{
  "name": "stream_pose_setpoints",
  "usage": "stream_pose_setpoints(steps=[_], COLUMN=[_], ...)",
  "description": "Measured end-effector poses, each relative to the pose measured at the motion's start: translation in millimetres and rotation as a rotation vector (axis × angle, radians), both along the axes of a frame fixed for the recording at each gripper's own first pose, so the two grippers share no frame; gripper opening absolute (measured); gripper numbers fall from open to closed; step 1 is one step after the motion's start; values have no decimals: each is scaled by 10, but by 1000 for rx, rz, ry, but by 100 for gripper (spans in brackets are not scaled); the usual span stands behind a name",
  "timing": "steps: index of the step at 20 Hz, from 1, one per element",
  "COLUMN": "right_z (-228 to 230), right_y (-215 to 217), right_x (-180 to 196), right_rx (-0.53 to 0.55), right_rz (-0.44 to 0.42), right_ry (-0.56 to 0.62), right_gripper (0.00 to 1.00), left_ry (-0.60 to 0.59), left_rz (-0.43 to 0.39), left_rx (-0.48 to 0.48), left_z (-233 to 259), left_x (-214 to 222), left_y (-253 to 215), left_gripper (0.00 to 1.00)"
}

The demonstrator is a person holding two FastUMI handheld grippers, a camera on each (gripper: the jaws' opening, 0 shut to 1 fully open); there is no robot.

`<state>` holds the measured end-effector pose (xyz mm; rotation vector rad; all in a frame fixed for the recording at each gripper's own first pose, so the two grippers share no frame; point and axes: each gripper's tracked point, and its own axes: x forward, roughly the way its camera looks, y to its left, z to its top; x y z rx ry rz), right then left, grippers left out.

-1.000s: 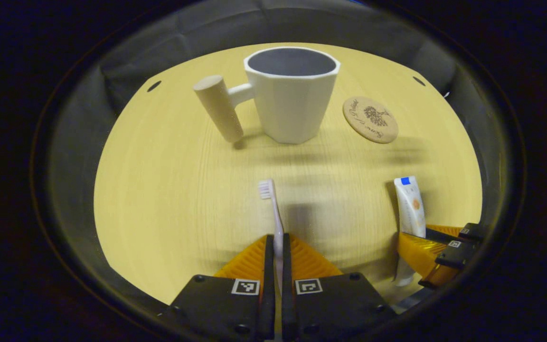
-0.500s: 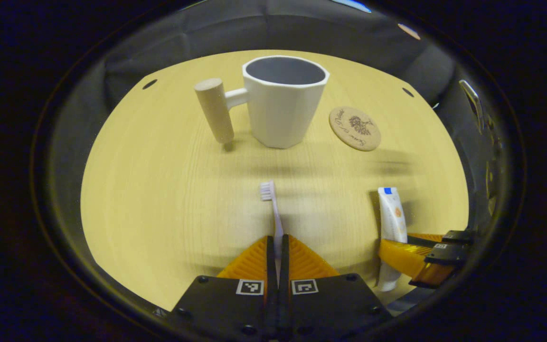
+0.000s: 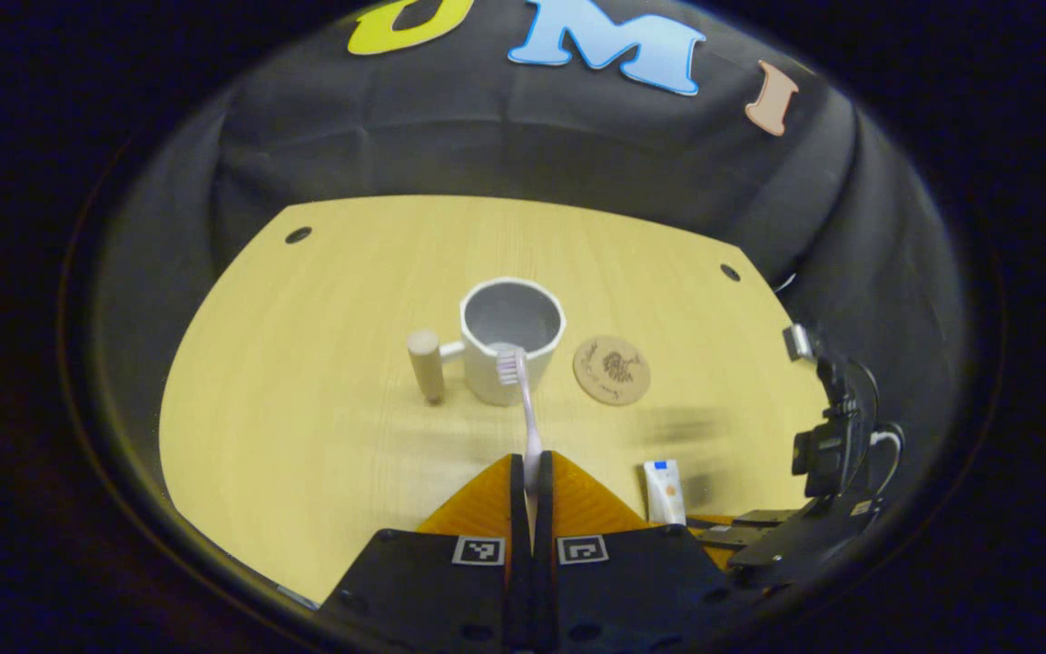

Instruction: Put the toothbrush and toothpaste on the desktop into the cup, then pick up the cup and place it on the coaster on the desktop.

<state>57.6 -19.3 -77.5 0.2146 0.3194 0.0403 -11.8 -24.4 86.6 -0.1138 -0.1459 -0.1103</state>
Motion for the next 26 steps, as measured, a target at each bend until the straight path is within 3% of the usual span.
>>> stream_pose_setpoints(steps=[6, 11, 17, 26], right_z=[26, 48, 80, 85], right_y=[8, 16, 23, 34], right_x=[15, 27, 42, 51], right_rx=[20, 32, 44, 16], right_rz=[13, 26, 38, 51], right_ry=[0, 3, 4, -3], right_gripper=[20, 20, 20, 20], left_ry=[-185, -333, -398, -356], left_rz=[-5, 7, 34, 115], left_rx=[-17, 24, 38, 40], left_z=[935, 1511, 1805, 1607], left_x=[-176, -124, 163, 694], left_y=[86, 50, 72, 177], left_gripper=[7, 7, 7, 7])
